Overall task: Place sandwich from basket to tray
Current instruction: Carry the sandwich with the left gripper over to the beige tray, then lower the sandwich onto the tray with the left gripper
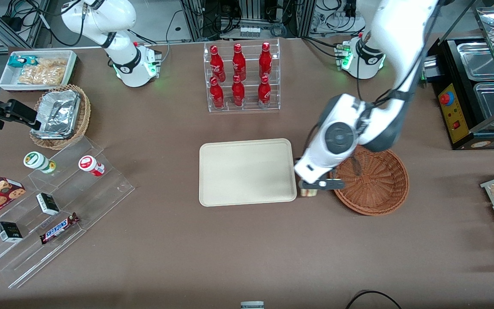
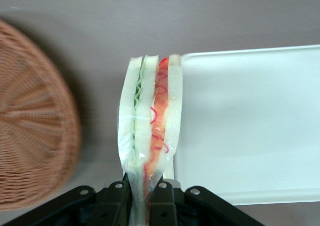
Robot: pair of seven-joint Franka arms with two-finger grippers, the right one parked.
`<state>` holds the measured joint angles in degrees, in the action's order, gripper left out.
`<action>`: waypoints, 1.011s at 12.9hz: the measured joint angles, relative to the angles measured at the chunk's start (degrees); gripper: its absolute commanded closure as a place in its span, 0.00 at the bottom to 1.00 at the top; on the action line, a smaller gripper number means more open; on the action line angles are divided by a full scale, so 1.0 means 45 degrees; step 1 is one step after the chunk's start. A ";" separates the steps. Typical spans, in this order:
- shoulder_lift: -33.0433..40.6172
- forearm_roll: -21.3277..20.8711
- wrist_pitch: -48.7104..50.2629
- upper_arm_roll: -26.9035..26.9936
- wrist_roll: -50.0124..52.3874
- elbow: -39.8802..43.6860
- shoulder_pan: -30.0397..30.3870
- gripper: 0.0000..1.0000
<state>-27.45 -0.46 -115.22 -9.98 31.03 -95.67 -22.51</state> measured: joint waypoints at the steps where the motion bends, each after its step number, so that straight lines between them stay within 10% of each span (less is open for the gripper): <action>1: -0.0445 0.0001 0.0001 -0.0006 0.0511 0.0471 -0.0453 0.97; 10: -0.4102 0.0001 -0.0004 -0.0010 0.3913 0.4337 -0.3048 0.90; 11: -0.4335 0.0001 -0.0063 -0.0010 0.4003 0.4550 -0.3066 0.78; 12: -0.4505 0.0001 -0.0236 -0.0005 0.4046 0.4684 -0.3065 0.24; 13: -0.4604 0.0002 -0.0427 -0.0001 0.4074 0.4729 -0.3065 0.00</action>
<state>-48.17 -0.45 -117.14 -9.99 49.37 -74.39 -36.31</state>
